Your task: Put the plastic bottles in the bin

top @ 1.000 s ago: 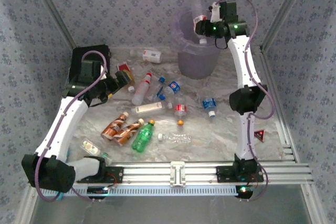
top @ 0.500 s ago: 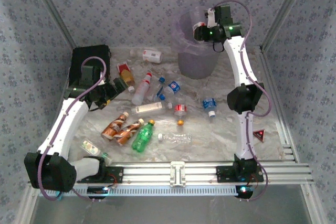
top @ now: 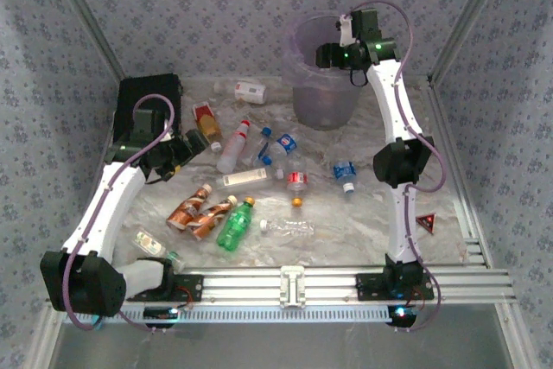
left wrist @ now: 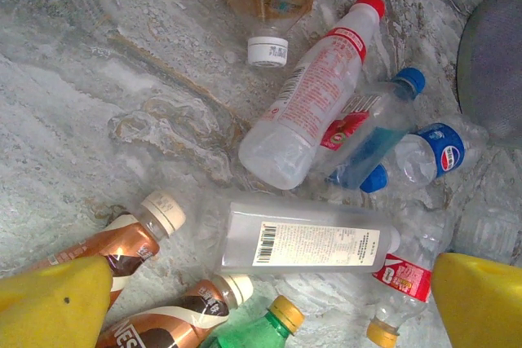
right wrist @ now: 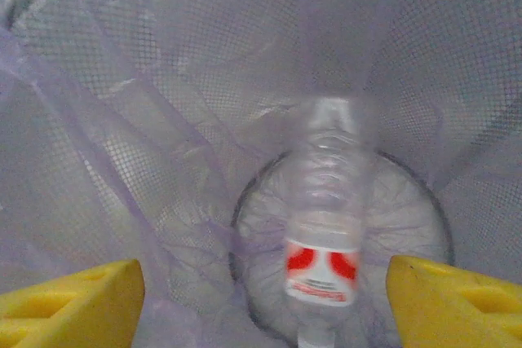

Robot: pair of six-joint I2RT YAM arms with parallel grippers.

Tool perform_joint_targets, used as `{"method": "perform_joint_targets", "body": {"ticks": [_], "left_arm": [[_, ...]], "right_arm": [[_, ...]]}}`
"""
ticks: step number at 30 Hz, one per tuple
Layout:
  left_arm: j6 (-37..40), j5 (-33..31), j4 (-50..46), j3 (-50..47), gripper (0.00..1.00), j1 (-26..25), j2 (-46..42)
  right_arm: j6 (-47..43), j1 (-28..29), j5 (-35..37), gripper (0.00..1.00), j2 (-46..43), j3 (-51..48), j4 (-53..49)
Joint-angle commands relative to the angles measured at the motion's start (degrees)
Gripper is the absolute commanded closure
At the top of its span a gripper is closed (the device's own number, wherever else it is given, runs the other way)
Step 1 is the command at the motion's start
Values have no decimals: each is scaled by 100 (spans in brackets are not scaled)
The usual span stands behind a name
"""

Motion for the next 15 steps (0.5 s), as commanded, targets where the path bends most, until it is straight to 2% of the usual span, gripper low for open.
{"method": "perform_joint_targets", "body": {"ticks": [1, 10, 15], "left_arm": [[113, -48, -10, -74, 0, 30, -129], [194, 13, 118, -227, 0, 23, -248], [212, 8, 318, -395, 0, 18, -326]], "right_arm": [[-113, 20, 76, 20, -191, 250, -128], [-266, 99, 118, 18, -1149, 329, -182], [-435, 319, 470, 17, -2006, -369, -321]]}}
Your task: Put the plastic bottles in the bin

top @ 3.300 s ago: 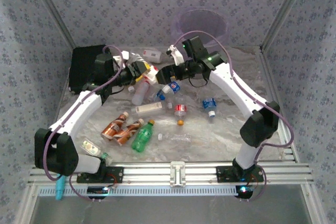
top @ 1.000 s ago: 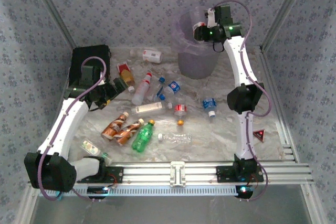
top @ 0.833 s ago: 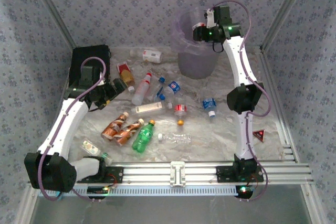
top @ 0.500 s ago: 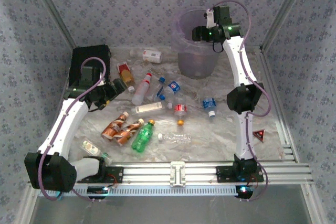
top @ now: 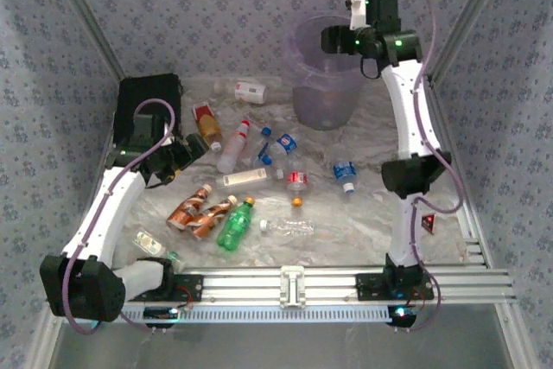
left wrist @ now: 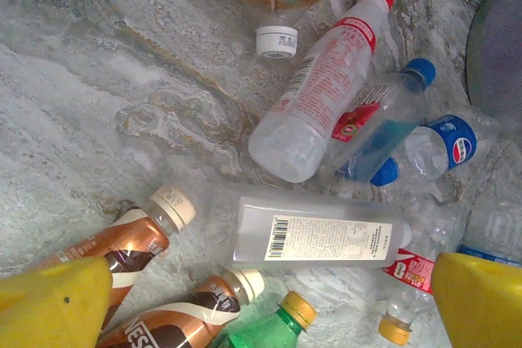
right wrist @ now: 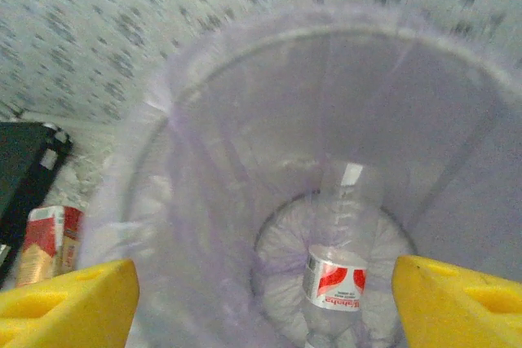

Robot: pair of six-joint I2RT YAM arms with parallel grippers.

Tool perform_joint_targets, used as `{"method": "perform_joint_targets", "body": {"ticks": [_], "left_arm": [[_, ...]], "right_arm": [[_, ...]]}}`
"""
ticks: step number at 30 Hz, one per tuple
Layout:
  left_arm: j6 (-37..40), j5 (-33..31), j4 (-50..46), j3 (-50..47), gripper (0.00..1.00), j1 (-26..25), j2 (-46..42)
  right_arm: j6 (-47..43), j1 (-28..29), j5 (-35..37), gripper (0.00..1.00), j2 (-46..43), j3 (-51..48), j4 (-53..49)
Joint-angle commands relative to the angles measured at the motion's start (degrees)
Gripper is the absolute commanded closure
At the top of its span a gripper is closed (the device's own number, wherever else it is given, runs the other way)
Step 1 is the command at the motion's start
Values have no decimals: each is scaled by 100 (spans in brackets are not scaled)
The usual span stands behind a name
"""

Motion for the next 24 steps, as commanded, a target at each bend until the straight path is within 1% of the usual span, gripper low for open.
{"method": "perform_joint_targets", "body": {"ticks": [1, 5, 9, 13, 15, 17, 21, 24], "left_arm": [[120, 27, 241, -127, 0, 22, -140], [160, 109, 530, -244, 0, 17, -140], [206, -50, 364, -273, 0, 11, -89], [224, -201, 357, -358, 0, 13, -79], [198, -208, 357, -393, 0, 7, -70], [150, -266, 131, -416, 0, 13, -44], [-6, -722, -436, -429, 0, 29, 39], [-167, -1031, -859, -416, 0, 58, 90]], "right_arm": [[-248, 214, 380, 17, -849, -505, -215], [-225, 486, 851, 17, -1733, -1766, -307], [18, 772, 1460, 17, -2693, -3430, -277], [410, 932, 1702, 17, -3345, -4987, -270], [590, 970, 1787, 16, -3503, -5626, -276], [750, 964, 1768, 16, -3585, -6183, -234], [958, 960, 1817, 12, -3475, -7091, -59], [1030, 931, 1571, 11, -3194, -7609, 300]]}}
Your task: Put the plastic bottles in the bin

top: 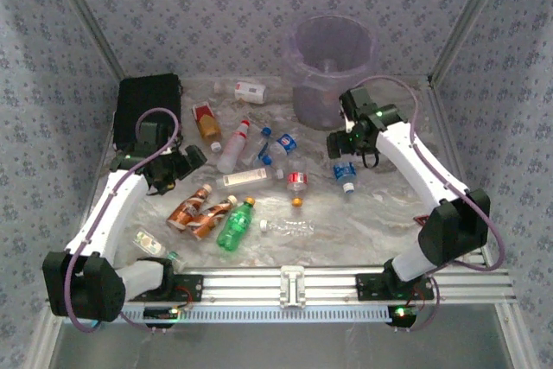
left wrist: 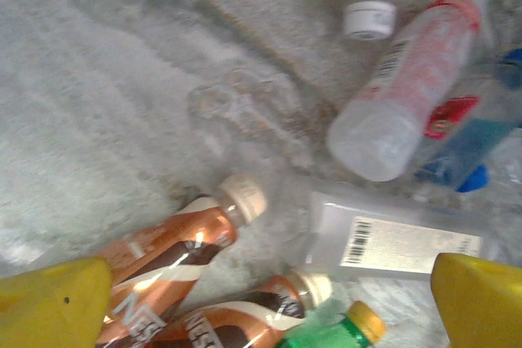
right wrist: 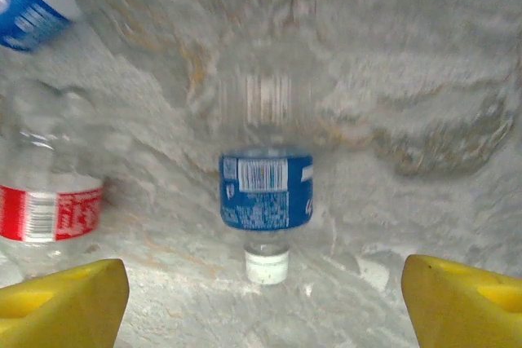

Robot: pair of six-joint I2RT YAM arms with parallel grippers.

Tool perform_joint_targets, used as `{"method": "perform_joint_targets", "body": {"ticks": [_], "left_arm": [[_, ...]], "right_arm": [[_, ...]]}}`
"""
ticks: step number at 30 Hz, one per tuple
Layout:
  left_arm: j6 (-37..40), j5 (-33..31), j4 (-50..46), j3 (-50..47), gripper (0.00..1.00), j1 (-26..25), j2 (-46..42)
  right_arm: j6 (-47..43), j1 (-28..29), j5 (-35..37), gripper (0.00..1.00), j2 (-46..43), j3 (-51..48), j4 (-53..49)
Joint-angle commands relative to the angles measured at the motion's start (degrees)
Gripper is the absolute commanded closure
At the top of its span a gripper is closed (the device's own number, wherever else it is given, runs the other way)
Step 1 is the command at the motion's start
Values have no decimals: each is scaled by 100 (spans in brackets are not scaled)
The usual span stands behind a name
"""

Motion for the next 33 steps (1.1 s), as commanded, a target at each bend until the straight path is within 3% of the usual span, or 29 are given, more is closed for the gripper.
{"method": "perform_joint_targets", "body": {"ticks": [1, 9, 18, 24, 27, 33], "left_arm": [[-232, -543, -753, 14, 0, 52, 49], [-652, -1069, -1644, -44, 0, 118, -218], [-1140, -815, -1931, -599, 0, 334, -664], [-1381, -979, -2052, -713, 0, 568, -962], [-1714, -860, -1615, -908, 0, 666, -1200], [-1938, -801, -1441, -1013, 0, 684, -1093]], "right_arm": [[282, -14, -105, 11, 318, -445, 452], [225, -145, -400, 12, 1322, -865, 1355], [199, -303, -673, 17, 1857, -1047, 1949], [223, -370, -645, 28, 1864, -1259, 2000], [200, -424, -639, 35, 1823, -1214, 1923], [70, -439, -553, 40, 1292, -1147, 1503]]}}
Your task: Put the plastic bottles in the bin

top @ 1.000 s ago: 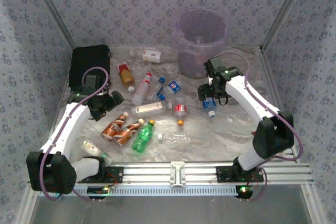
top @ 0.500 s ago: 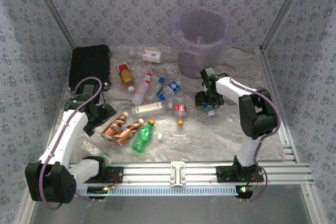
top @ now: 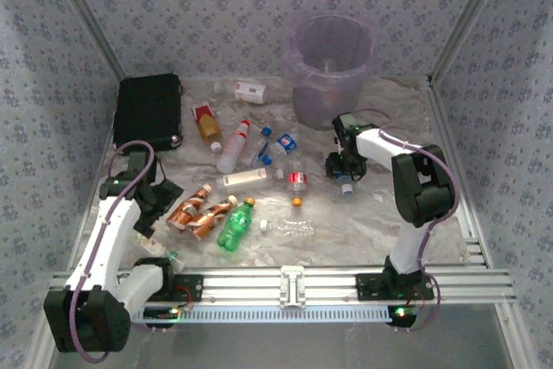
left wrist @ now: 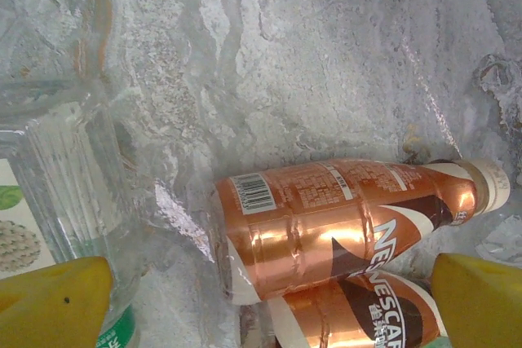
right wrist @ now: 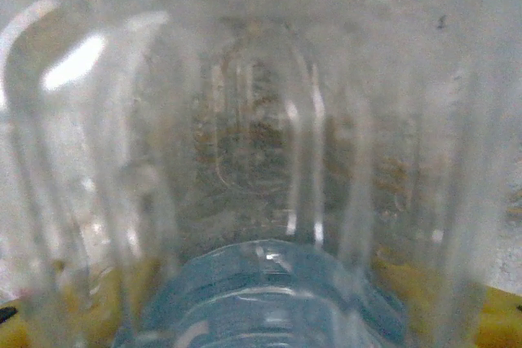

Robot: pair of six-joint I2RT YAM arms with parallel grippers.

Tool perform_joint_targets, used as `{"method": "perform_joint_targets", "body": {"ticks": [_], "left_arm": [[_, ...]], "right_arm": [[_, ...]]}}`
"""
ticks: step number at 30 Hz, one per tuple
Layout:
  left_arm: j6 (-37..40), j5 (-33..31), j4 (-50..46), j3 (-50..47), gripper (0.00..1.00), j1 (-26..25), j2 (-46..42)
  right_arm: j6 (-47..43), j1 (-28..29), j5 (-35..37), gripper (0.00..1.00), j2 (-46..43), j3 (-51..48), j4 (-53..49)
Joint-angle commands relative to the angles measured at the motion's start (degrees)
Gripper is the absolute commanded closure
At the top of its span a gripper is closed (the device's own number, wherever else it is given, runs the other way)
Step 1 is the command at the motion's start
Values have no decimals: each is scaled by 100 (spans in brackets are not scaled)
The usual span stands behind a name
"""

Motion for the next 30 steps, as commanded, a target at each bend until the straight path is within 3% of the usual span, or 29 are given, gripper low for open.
{"method": "perform_joint_targets", "body": {"ticks": [1, 4, 9, 14, 21, 30], "left_arm": [[-267, -67, 69, -45, 0, 37, -10], [-239, -210, 4, -22, 0, 55, -90], [-119, -335, -282, 116, 0, 89, 73], [-133, -468, -424, 178, 0, 93, 239], [-160, -425, -493, 140, 0, 98, 229], [-317, -393, -940, 178, 0, 103, 391]], "right_arm": [[-101, -13, 79, 41, -608, 52, -535], [-188, 46, 61, 48, -1103, 452, -986], [-333, 152, 183, 48, -1861, 1361, -1624], [-654, 134, 225, 48, -1832, 2751, -1755], [-948, 35, 131, 48, -660, 5033, -1795], [-867, -487, -205, 48, 2145, 8945, -2442]]}}
